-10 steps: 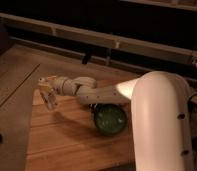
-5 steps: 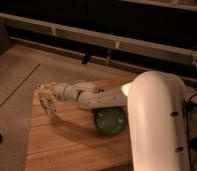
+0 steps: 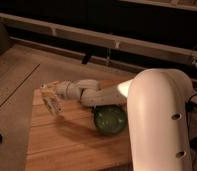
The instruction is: Stand the bottle upright
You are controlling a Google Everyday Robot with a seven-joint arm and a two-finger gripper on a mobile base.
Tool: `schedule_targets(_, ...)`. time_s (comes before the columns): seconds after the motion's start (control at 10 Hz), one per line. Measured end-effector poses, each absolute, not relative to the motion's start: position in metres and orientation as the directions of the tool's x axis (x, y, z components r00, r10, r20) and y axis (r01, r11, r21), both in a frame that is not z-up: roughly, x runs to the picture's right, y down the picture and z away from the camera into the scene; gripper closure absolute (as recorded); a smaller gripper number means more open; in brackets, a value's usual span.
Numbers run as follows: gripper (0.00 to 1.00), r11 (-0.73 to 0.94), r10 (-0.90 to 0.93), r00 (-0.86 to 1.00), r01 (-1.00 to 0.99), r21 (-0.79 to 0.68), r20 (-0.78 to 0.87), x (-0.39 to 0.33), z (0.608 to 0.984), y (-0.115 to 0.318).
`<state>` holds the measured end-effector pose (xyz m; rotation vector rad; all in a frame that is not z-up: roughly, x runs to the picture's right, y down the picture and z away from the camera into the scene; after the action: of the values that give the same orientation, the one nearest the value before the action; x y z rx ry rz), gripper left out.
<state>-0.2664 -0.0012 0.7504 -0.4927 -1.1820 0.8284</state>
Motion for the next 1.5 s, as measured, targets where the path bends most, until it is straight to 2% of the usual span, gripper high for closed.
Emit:
schedule_targets(0.5,0.98,0.631,0.772,0.160,-0.312,-0.710,0.616,-0.232,0.763,-0.014)
schedule_targets(1.0,0.98,0.629,0.773,0.156,-0.317,-0.710,0.615,-0.232,0.766,-0.014)
schedule_targets(1.5,0.98,0.701,0.693,0.091,-0.315,-0.640,0.715,-0.197,0.800,-0.033)
